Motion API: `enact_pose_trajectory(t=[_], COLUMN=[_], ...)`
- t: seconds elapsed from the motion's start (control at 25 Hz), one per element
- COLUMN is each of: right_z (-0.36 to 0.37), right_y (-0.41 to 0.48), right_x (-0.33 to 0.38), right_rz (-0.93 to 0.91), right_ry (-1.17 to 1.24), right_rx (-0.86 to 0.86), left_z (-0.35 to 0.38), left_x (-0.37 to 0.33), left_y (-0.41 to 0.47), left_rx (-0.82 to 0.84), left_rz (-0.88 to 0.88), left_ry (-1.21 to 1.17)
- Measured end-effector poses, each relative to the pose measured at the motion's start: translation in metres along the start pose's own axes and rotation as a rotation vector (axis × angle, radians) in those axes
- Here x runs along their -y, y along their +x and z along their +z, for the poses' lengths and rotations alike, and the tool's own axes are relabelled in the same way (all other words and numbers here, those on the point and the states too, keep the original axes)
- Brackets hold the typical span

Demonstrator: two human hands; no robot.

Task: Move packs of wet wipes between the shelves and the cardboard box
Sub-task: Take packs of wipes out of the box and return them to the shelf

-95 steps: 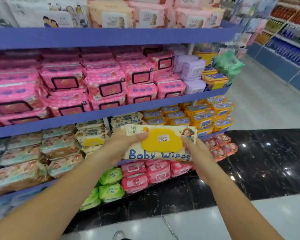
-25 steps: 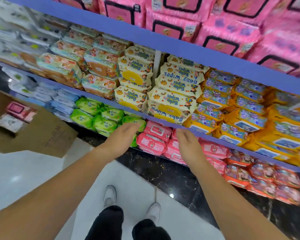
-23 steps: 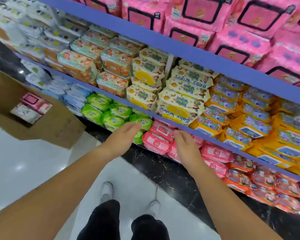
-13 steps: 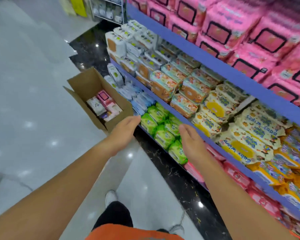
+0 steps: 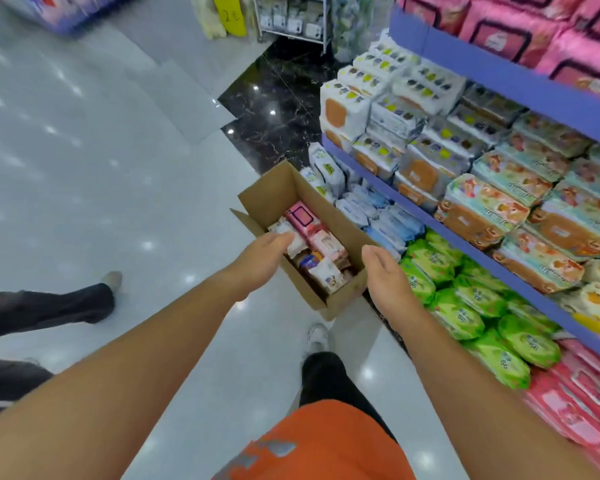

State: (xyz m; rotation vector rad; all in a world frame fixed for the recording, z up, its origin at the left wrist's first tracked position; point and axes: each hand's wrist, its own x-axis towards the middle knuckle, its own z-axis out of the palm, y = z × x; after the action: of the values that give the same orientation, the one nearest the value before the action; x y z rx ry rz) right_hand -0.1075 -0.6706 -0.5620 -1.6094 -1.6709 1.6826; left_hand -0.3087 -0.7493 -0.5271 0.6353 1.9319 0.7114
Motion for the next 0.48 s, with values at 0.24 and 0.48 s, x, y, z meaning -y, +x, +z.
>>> enact_pose_trajectory(t=[0.24,0.48], right_z=[0.075,0.137], right_y=[0.131,0.214], right_x=[0.019,0.011], right_rz=[0.174,0.404], right_ry=[0.059,0.112], right_rx=[0.003,-0.068], left_z=[-0.066,-0.098], left_x=[-0.005,0.001], left_y=[0.149,0.277], left_rx=[0.094,0.208], left_rz=[-0.108,-0.21], left_ry=[0.11,0.178])
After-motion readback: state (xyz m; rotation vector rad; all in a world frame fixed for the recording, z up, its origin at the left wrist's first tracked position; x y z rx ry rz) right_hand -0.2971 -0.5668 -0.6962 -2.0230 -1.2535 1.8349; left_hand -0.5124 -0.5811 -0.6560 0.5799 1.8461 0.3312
